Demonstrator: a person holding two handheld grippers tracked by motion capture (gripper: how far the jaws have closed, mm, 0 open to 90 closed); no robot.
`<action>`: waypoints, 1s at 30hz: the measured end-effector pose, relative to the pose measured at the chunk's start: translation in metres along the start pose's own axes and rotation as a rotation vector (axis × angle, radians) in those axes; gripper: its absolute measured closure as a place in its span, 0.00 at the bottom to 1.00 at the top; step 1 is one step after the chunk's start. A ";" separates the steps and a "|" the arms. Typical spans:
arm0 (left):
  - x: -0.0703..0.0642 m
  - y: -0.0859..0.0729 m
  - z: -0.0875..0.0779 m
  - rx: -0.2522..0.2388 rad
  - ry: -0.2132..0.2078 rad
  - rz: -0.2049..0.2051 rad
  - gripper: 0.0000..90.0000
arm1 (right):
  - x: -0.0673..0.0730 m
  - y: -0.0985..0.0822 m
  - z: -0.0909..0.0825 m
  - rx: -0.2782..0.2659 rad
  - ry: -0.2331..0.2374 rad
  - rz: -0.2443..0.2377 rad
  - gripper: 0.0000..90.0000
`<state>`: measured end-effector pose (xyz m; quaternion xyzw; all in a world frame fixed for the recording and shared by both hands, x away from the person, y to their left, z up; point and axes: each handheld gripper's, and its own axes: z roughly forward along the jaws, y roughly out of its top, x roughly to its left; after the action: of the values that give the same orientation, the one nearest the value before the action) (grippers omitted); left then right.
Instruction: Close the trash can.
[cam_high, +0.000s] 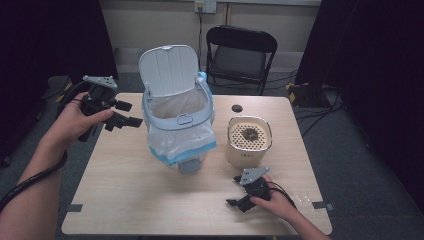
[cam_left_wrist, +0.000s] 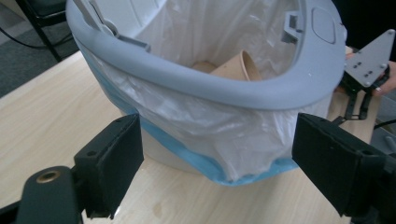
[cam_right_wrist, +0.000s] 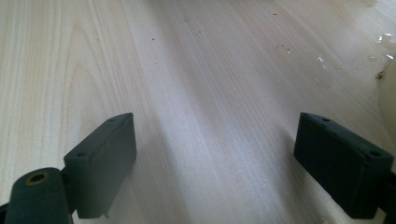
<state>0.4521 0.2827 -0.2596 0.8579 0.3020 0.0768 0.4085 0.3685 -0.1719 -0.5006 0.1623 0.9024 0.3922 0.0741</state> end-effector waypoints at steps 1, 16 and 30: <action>0.001 0.002 0.000 -0.002 0.003 -0.008 0.18 | 0.000 0.000 0.000 0.000 0.000 0.000 0.14; 0.019 0.025 0.005 -0.022 0.050 -0.025 0.18 | 0.000 0.000 0.000 0.000 0.001 -0.001 0.14; 0.032 0.052 0.017 -0.047 0.072 -0.012 0.19 | 0.000 0.000 0.000 0.003 0.009 0.000 0.14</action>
<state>0.5075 0.2653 -0.2355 0.8429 0.3196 0.1123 0.4181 0.3689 -0.1721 -0.5005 0.1607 0.9032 0.3917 0.0699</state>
